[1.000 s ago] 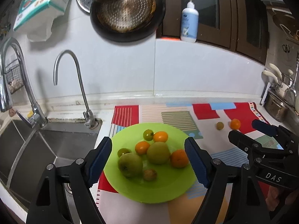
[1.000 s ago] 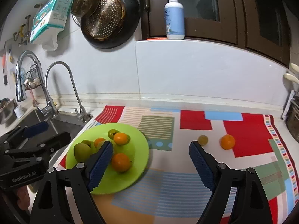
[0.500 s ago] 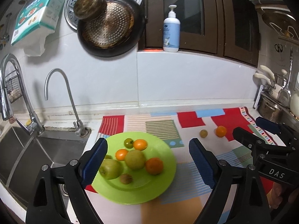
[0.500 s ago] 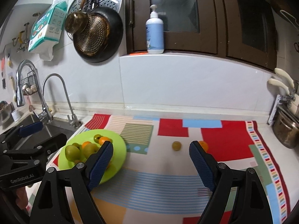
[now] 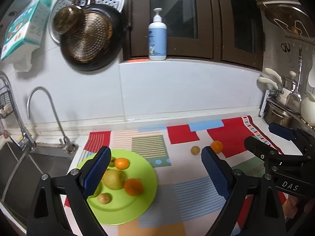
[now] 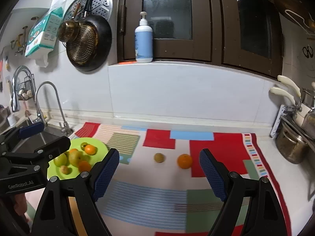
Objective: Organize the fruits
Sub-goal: 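Move both open tools toward the last orange and small yellow citrus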
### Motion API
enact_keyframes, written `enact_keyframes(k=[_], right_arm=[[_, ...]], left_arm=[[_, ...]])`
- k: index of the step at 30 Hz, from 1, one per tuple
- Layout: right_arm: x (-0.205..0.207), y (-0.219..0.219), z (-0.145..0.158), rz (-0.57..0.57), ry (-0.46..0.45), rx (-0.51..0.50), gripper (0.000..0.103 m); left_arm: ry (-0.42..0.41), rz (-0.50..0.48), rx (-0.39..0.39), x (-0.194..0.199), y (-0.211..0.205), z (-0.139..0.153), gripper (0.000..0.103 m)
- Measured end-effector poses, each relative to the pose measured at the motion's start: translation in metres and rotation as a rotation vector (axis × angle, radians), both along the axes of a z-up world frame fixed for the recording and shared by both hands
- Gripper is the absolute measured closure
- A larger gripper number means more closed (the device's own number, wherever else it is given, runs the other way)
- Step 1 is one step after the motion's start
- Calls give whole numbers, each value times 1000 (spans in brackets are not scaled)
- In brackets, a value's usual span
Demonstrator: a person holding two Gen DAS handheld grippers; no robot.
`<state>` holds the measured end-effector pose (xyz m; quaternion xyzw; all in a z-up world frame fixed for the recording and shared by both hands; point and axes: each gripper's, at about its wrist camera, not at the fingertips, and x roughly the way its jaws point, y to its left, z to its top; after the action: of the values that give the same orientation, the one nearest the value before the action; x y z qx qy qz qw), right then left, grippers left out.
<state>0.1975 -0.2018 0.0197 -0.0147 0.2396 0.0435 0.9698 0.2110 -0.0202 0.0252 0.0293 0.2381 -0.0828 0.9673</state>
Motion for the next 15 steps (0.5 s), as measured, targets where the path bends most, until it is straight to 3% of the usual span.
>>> enact_keyframes(k=[9, 15], right_arm=[[18, -29, -5, 12, 4, -21, 19], [38, -42, -17, 25, 25, -41, 19]], left_arm=[[-11, -59, 22, 22, -33, -3, 9], [29, -111, 29, 49, -50, -17, 9]])
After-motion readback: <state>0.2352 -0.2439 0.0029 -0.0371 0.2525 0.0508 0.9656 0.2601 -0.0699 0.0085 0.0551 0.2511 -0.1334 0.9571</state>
